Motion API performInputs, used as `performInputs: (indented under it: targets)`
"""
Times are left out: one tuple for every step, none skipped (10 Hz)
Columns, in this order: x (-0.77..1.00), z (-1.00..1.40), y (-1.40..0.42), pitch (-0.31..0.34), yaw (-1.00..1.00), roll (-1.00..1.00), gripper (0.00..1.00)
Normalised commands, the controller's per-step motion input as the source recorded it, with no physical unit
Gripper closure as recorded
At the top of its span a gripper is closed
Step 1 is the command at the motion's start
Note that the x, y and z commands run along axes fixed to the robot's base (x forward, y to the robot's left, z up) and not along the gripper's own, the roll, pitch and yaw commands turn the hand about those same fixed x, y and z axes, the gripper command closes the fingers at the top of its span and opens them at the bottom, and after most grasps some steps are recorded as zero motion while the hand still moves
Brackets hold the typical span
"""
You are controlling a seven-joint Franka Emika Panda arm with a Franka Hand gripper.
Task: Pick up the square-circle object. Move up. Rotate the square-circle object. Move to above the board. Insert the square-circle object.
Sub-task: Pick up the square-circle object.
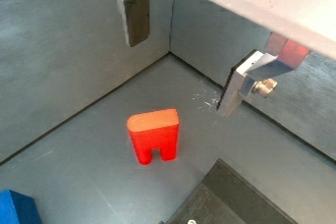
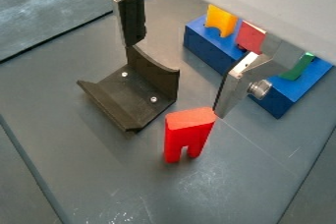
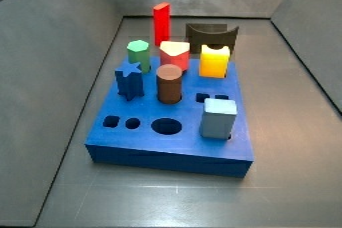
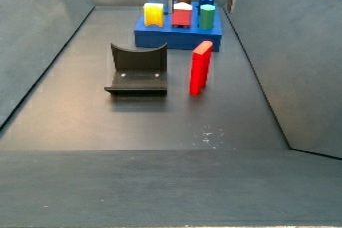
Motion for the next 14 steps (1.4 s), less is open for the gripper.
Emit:
performInputs:
  targets:
    - [-0.02,-0.03,-0.05,-0.06,0.03,0.0,0.0]
    - [-0.1,-0.13,0.0,-0.051,-0.17,0.0,0.0]
    - [0.09,-0.38,0.0,-0.02,-0.96,0.03,0.0]
    - [0.0,-0.65,0.0,0.0,-1.0,0.0,0.0]
    - [0.0,-0.76,0.0,-0.004,-1.0,0.01,0.0]
    - [0.0,-0.83,0.0,0.0,-1.0,0.0,0.0]
    - [0.0,-0.96,0.0,-0.024,-1.0,0.0,0.0]
    - [0.18,-0.93,0.0,0.053,-0.54,-0.02,0.0]
    - [0.15,-0.84,0.0,0.09,-0.43,-0.06,0.0]
    - [0.06,-0.86,0.04,0.089,-0.34,-0.07,0.0]
    - [0.0,-0.88,0.04,0.063,-0.2,-0.09,0.0]
    - [-0.05,-0.72,0.0,0.01,-0.08,-0.05,0.0]
    - [-0.44,-0.59,0.0,-0.033,0.0,0.0,0.0]
    - [-0.59,-0.17,-0.02,-0.209,0.0,0.0,0.0]
